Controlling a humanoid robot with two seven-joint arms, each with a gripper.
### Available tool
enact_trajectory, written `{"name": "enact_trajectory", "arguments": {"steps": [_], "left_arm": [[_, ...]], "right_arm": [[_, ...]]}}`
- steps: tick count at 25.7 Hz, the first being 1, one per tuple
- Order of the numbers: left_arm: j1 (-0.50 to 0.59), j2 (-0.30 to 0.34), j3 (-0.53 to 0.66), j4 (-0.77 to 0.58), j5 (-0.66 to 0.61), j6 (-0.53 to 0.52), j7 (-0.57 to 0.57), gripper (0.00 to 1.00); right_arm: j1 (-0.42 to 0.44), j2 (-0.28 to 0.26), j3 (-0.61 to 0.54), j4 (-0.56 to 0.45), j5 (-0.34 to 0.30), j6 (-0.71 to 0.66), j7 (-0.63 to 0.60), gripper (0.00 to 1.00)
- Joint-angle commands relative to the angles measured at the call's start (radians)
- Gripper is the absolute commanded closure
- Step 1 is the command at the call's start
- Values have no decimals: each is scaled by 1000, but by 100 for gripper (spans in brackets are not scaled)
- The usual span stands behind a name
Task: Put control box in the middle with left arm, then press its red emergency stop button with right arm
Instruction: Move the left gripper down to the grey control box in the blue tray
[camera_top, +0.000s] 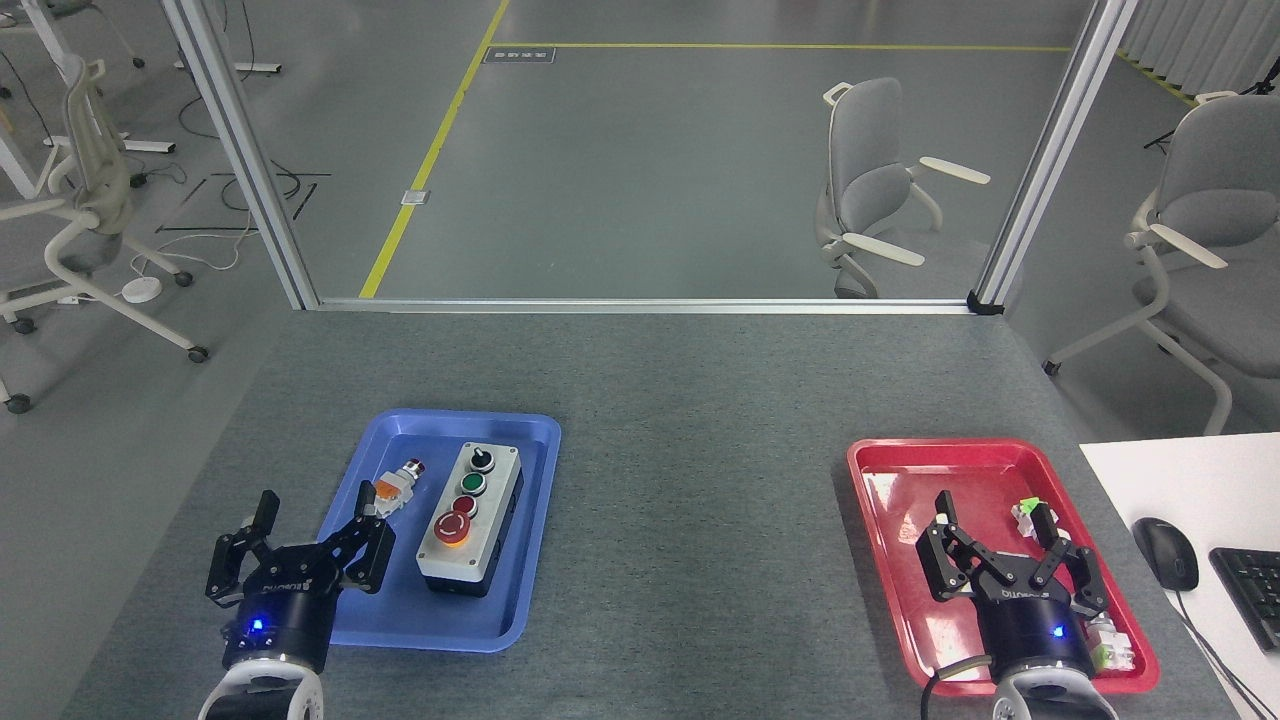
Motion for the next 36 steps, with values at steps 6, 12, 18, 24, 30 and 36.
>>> {"name": "enact_trajectory", "arguments": {"steps": [6, 12, 18, 24, 30, 36], "left_arm": [[24, -7, 0, -21, 5, -2, 11, 1], [33, -11, -1, -65, 15, -9, 11, 1], [62, -50, -52, -77, -4, -3, 16, 1], [57, -68, -135, -19, -145, 67, 16, 1], [34, -77, -145, 110, -222, 78, 22, 1], [-2, -76, -172, 217, -275, 73, 44, 1]], "right_arm": [[1, 0, 1, 0, -1, 0, 0, 2], [1, 0, 1, 0, -1, 0, 0, 2], [0, 3, 0, 0, 0, 2, -2, 2], [0, 3, 0, 0, -1, 0, -2, 2], [0, 2, 0, 0, -1, 0, 0, 2], [0, 3, 1, 0, -1, 2, 0, 2]]}}
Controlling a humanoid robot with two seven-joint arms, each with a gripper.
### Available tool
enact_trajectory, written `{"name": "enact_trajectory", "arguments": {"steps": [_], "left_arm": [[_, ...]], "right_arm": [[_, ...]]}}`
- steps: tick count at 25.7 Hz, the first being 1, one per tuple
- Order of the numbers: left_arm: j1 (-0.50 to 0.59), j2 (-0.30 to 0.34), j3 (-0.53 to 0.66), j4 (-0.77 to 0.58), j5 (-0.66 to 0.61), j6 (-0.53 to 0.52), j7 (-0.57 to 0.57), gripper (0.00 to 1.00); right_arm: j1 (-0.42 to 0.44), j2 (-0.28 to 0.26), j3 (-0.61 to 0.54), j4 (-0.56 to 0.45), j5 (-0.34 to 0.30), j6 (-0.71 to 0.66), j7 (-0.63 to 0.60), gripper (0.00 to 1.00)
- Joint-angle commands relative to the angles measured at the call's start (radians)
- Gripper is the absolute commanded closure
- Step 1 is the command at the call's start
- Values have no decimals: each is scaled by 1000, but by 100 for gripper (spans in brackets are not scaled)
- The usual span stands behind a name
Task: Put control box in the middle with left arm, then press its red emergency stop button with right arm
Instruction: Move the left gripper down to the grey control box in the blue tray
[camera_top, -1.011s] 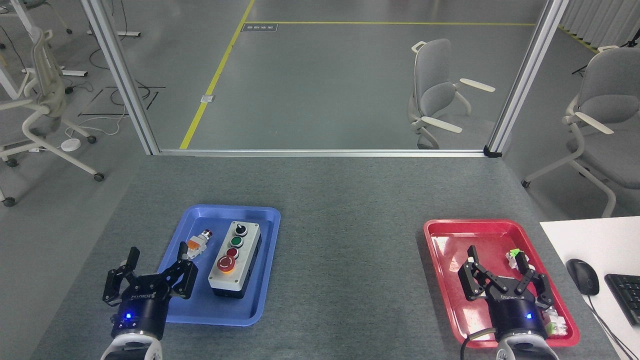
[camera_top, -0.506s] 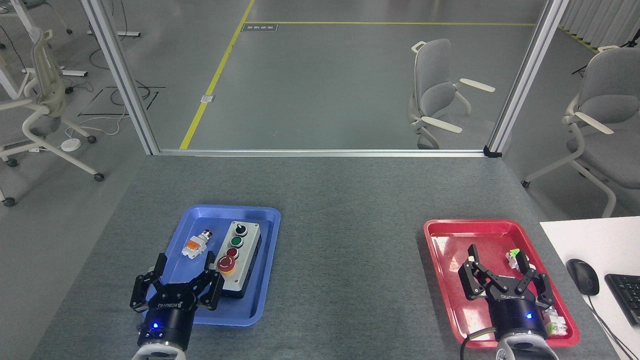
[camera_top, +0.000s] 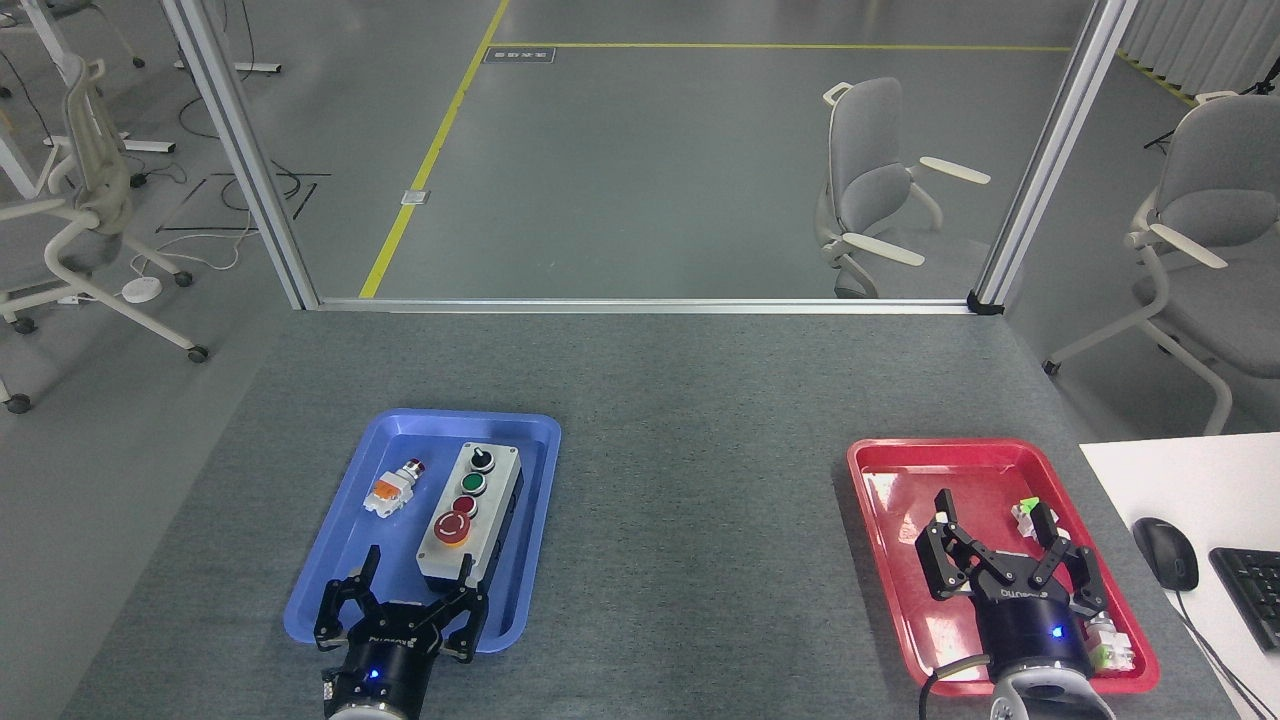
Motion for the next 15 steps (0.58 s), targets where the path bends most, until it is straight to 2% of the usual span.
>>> {"name": "enact_trajectory", "arguments": {"steps": [1, 7, 15], "left_arm": [[-17, 4, -17, 52, -16, -4, 5, 1], [-28, 4, -63, 70, -25, -4, 5, 1], [-129, -2, -63, 217, -19, 6, 4, 1]], "right_arm": [[0, -3, 1, 0, 0, 0, 5, 2], [0, 0, 0, 0, 0, 0, 5, 2], [0, 3, 0, 0, 0, 0, 5, 2]]}}
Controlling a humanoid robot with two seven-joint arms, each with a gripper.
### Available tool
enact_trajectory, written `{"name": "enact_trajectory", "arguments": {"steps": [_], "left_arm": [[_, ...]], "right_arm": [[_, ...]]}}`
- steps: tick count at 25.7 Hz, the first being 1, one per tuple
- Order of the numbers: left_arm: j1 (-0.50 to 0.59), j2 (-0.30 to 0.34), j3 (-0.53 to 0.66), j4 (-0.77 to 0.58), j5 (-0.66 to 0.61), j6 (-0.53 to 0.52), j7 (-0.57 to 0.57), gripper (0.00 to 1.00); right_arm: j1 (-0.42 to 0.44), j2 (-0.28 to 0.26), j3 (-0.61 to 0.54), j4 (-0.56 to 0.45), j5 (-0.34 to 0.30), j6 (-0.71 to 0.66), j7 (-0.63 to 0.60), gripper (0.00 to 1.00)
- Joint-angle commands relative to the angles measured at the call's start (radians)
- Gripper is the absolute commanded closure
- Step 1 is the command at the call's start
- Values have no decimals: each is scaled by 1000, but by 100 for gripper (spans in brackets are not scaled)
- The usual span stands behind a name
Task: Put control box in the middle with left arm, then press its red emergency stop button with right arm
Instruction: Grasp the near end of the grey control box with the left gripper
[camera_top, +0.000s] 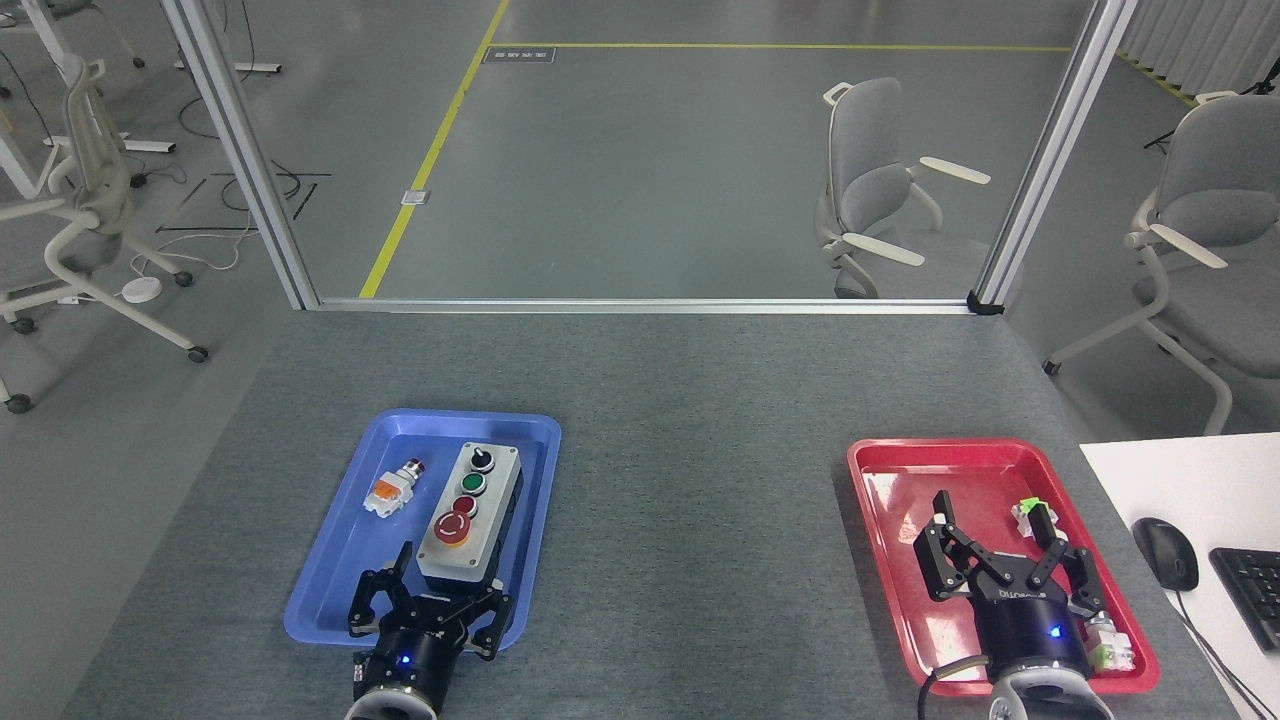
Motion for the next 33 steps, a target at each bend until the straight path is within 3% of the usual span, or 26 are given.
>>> {"name": "enact_trajectory", "arguments": {"steps": [1, 25, 31, 33], "left_arm": [[-43, -2, -1, 67, 3, 6, -2, 1], [-218, -41, 1, 342, 62, -5, -2, 2], [-250, -34, 1, 379, 66, -11, -5, 22], [-252, -28, 1, 386, 69, -16, -6, 40]], "right_arm": [[0, 0, 0, 0, 0, -1, 0, 2], [-2, 0, 0, 11, 2, -1, 0, 2], [0, 0, 1, 11, 1, -1, 0, 2], [0, -1, 1, 11, 2, -1, 0, 2]]}}
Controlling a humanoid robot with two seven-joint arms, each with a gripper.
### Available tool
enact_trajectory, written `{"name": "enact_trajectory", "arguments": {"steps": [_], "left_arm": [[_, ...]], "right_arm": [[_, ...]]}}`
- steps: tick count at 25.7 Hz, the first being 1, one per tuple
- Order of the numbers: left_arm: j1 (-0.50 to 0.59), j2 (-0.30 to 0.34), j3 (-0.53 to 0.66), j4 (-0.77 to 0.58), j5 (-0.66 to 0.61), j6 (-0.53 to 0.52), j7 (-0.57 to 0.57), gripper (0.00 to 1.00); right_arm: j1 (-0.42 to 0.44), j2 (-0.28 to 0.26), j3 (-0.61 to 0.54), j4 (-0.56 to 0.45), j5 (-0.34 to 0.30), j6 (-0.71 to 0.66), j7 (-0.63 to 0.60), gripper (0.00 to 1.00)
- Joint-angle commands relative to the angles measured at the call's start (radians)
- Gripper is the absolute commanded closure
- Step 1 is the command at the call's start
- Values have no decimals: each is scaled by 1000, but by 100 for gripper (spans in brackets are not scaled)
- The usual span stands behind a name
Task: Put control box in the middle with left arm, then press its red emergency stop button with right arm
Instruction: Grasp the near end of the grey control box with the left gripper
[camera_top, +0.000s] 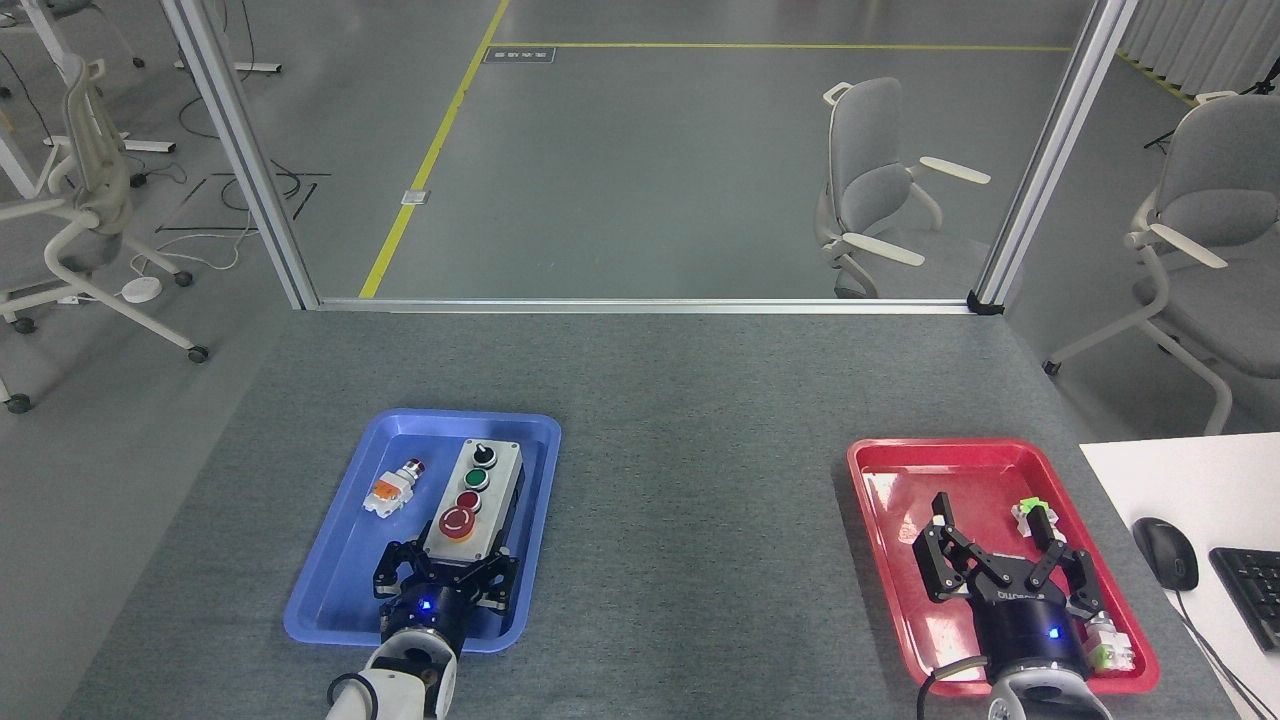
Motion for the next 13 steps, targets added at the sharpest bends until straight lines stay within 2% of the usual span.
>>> {"name": "enact_trajectory", "arguments": {"steps": [1, 3, 10, 13], "left_arm": [[-8, 8, 0, 13, 3, -16, -4, 53], [-3, 10, 0, 10, 5, -53, 2, 100], [0, 14, 5, -1, 9, -53, 29, 100], [17, 19, 15, -75, 25, -71, 32, 100]], "right_arm": [[1, 0, 0, 0, 0, 0, -5, 2], [1, -1, 0, 2, -1, 0, -5, 2], [1, -3, 2, 2, 0, -2, -5, 2], [0, -3, 2, 0, 0, -2, -5, 2]]}}
